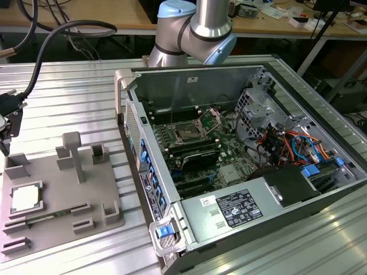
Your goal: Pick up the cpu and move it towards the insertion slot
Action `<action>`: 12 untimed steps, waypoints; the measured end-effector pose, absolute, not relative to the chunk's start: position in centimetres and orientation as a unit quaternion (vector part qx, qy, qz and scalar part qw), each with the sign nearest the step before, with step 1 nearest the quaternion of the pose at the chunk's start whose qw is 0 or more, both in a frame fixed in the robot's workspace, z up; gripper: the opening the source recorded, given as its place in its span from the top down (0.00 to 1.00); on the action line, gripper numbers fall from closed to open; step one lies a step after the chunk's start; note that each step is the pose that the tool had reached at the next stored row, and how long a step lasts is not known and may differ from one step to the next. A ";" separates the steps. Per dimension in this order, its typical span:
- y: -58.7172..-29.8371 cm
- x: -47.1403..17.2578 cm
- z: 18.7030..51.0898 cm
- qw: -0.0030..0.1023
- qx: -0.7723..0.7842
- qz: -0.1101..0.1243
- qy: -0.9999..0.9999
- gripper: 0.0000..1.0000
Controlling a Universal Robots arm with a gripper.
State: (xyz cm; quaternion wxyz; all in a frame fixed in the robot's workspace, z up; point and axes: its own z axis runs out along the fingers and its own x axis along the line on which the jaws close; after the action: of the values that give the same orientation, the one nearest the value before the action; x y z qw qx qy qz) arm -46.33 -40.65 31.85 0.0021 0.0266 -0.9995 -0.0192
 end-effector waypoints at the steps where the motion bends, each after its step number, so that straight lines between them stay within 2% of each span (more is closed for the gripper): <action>1: -40.6 -46.3 31.8 0.002 0.027 -0.019 -0.999 0.53; 6: -40.6 -46.3 31.8 0.002 0.027 -0.019 -0.999 0.51; 7: -40.6 -46.3 31.8 0.002 0.027 -0.019 -0.999 0.45; 12: -40.6 -46.4 31.5 0.002 0.027 -0.019 -0.999 0.45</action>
State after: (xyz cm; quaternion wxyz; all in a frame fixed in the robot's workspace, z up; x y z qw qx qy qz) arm -46.37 -40.65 31.55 0.0019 0.0267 -0.9995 -0.0193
